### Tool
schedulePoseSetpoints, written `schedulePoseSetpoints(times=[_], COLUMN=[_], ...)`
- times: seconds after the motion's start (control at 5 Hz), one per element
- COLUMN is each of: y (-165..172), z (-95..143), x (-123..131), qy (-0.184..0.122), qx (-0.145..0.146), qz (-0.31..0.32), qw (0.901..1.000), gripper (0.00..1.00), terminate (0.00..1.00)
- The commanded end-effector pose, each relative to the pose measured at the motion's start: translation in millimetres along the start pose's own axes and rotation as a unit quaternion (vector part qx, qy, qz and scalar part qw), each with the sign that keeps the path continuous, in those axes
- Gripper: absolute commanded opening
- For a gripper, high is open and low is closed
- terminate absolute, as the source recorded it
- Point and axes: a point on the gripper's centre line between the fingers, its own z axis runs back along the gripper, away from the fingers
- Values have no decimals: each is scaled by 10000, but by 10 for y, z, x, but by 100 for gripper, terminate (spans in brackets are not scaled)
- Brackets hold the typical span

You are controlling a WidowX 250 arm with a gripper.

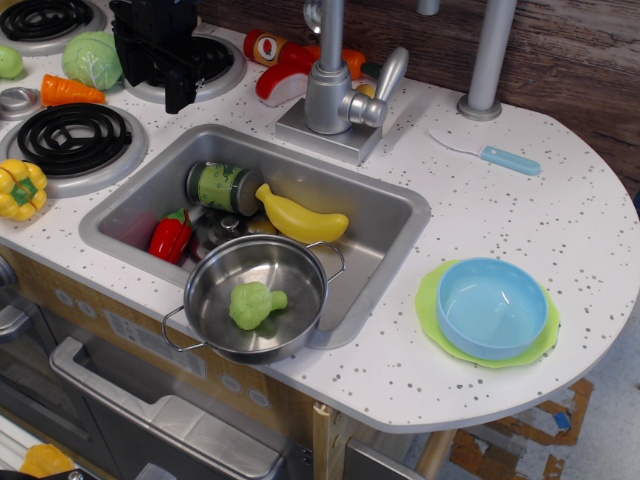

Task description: Take broccoli out of pan

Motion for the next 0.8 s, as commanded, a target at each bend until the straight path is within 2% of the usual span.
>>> schedulePoseSetpoints(times=[0.0,0.2,0.4,0.6], y=[0,-391,-748,-1180], z=[0,432,868,1127], x=[0,-124,-205,-338], qy=[0,-144,-137,-77], qx=[0,-454,-355,-247], qz=[0,-282,-144,55], qw=[10000,9985,9992,9996], gripper=[100,100,100,100], terminate=[0,0,0,0])
